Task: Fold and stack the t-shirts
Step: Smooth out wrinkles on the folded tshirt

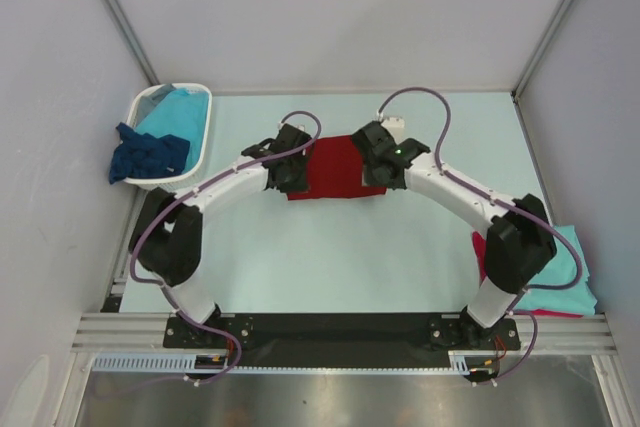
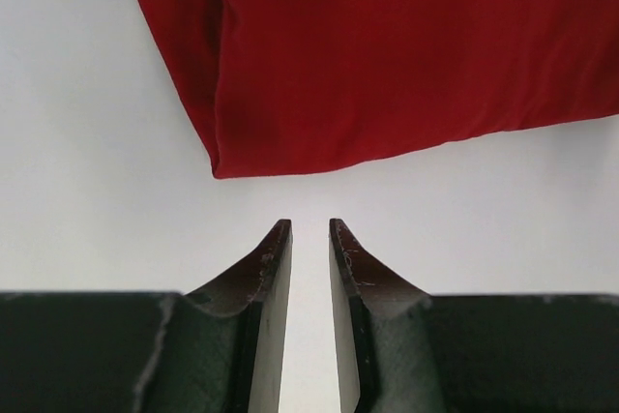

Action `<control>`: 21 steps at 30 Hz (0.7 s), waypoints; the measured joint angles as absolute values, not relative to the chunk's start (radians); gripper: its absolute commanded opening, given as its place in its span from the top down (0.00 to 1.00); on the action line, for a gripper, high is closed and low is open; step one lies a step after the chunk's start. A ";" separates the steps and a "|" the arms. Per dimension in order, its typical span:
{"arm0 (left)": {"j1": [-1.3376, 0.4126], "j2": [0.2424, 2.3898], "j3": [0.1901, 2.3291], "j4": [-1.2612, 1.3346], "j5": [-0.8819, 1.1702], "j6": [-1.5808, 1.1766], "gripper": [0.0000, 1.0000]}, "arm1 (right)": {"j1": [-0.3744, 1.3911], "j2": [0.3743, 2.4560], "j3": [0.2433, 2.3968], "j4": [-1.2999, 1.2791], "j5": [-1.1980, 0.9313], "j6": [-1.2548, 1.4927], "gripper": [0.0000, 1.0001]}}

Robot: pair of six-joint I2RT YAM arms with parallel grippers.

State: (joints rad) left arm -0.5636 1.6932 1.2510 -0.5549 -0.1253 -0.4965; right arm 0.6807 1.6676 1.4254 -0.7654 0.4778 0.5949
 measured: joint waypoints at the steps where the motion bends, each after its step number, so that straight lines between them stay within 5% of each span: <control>1: -0.564 1.712 1.251 -0.555 -0.123 -0.497 0.72 | 0.678 1.688 1.391 -0.764 0.469 0.595 0.44; 21: -0.564 1.749 1.238 -0.532 -0.130 -0.491 0.54 | 0.591 1.861 1.287 -0.653 0.357 0.591 0.32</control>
